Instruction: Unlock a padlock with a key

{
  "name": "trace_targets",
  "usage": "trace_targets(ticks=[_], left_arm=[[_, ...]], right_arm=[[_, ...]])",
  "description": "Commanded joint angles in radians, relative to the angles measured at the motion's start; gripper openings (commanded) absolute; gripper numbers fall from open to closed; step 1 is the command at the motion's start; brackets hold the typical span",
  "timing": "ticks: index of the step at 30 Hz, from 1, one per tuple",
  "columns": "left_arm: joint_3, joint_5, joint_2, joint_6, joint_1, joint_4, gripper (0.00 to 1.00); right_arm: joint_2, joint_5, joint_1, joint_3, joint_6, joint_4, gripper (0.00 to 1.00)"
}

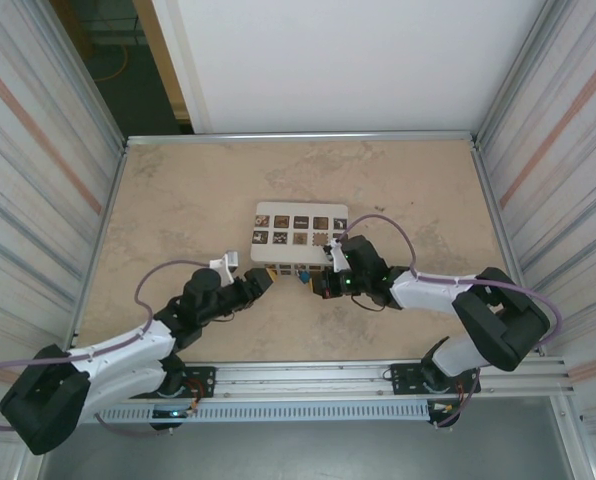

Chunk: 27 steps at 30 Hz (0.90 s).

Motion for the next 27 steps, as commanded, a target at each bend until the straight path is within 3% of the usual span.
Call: trace_targets(ticks=[1,9,20,27], left_arm=[[-0.012,0.009,0.022,-0.114,-0.005,0.122,0.59],[-0.022,-0.041,0.116,-0.213,-0.054,0.195,0.59],[0.008,-0.061,0.344,-0.284,-0.058,0.418,0.58],[0.021,-0.033,0.487,-0.284,-0.015,0.569,0.51]], right_arm=[[-0.005,0.009,0.035,0.020,0.160,0.119,0.00],[0.029,0.139,0.101,0.008,0.288,0.229,0.00],[0.082,0.139,0.124,0.048,0.330,0.260,0.00],[0.088,0.143,0.128,0.050,0.325,0.262,0.00]])
